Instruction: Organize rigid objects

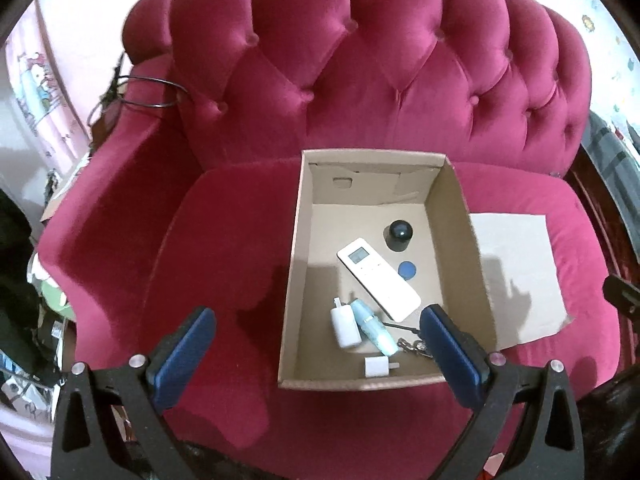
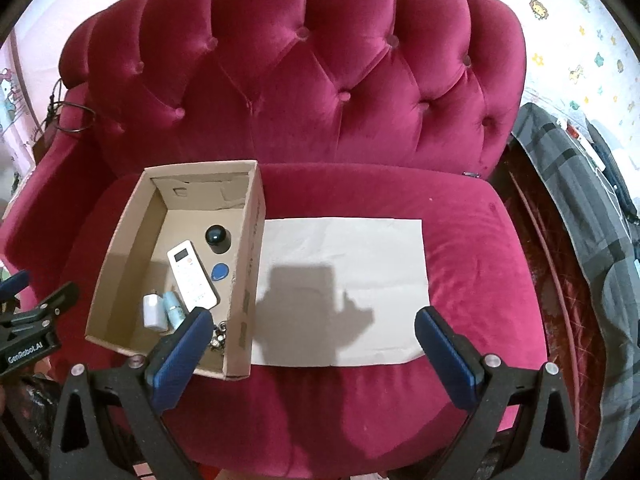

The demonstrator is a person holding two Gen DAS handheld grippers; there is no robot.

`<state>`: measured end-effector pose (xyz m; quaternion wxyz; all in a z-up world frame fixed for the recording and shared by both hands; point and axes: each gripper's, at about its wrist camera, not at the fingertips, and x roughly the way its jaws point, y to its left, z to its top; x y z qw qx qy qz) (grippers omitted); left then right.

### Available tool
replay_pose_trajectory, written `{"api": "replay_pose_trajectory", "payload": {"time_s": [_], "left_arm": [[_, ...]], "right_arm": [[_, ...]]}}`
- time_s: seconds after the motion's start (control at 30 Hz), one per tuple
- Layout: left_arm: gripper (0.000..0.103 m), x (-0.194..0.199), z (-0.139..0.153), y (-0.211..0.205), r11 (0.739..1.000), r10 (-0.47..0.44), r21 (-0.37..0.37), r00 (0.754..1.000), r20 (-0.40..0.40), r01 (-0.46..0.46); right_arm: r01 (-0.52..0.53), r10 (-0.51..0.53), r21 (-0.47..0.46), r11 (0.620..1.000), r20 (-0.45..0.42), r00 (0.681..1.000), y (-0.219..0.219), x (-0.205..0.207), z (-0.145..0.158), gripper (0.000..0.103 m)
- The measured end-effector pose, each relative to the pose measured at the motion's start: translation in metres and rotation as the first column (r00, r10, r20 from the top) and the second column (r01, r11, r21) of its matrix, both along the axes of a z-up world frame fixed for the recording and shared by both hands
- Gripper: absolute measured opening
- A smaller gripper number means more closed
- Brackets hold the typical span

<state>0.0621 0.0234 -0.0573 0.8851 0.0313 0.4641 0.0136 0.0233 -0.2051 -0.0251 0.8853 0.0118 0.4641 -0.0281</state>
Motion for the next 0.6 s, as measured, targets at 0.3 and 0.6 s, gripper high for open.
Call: {"api": "replay_pose_trajectory", "payload": {"time_s": [0.3, 0.6], "left_arm": [[0.103, -0.039, 0.021, -0.024, 1.000, -0.020, -0.001, 0.999, 0.028, 0.020], [0.103, -0.049, 0.024, -0.039, 0.999, -0.053, 0.007, 0.998, 0.030, 0.052]], "right_arm": [[-0.013, 0.013, -0.001, 1.000, 0.028, 1.000, -0.001, -0.030, 0.016, 0.103], [-0.021, 0.021, 0.026, 0.999, 0.021, 1.000, -0.003, -0.040, 0.020, 0.103]]}}
